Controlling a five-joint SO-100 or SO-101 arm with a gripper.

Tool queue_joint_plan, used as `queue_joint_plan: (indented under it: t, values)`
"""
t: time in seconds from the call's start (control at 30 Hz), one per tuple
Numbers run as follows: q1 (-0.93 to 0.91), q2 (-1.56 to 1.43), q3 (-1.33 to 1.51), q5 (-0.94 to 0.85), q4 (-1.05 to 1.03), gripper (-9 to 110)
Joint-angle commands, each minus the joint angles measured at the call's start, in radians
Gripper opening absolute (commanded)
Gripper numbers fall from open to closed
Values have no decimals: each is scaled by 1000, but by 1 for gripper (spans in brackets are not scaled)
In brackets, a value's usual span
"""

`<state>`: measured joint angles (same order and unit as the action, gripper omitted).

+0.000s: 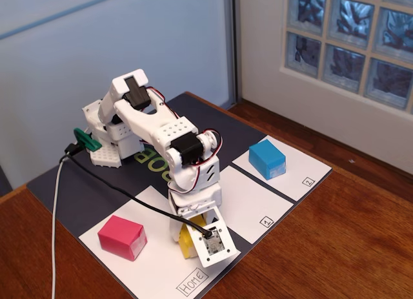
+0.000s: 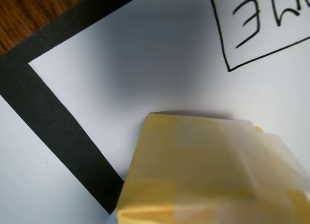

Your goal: Move box yellow to zone 1

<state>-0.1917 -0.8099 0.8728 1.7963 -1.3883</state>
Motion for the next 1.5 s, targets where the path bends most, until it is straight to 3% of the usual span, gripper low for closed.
queue_joint_plan:
  t: [0.0, 0.43, 0.8, 1.07, 1.3, 1.47]
  values:
    - [-18, -41, -40, -26, -23, 0]
    - [25, -6, -555, -69, -543, -1]
    - [212, -219, -508, -169, -545, -1]
    - [374, -327, -278, -170, -545, -1]
    - [405, -407, -132, -179, -543, -1]
    - [393, -534, 83, -172, -367, -1]
